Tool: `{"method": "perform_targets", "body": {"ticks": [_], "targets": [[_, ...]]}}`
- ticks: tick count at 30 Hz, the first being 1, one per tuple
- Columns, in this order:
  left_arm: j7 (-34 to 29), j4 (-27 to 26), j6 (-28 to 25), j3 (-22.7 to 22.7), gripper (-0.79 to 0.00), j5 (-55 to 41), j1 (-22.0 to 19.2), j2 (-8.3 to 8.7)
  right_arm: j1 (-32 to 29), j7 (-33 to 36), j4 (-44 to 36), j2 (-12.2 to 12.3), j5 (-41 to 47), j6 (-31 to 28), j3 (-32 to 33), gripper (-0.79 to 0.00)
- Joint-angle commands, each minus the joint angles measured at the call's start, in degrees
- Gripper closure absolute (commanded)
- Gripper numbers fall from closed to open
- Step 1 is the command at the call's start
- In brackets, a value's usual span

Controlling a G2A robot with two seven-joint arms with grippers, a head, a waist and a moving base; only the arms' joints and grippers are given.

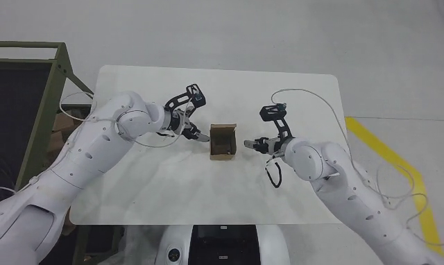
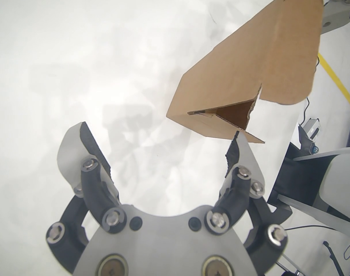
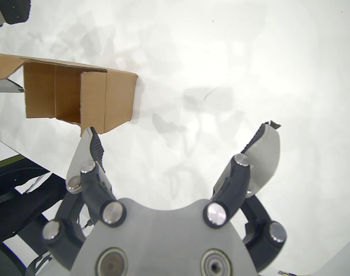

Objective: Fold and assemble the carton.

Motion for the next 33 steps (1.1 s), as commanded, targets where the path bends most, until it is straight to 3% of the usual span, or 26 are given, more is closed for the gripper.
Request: {"method": "perform_targets", "body": {"ticks": [1,33], "targets": [[0.1,0.14,0.17,0.54,-0.785,0.24,-0.17,-0.36,0.6,0.33,0.79,-0.29,-0.2,0.08,-0.57,-0.785],[-1.21,4.41,2.19,3.81,-0.785,2.54,-2.3,-4.32,6.21,0.87,8.04,-4.7,1.01,-5.28,-7.14,-0.785]]}}
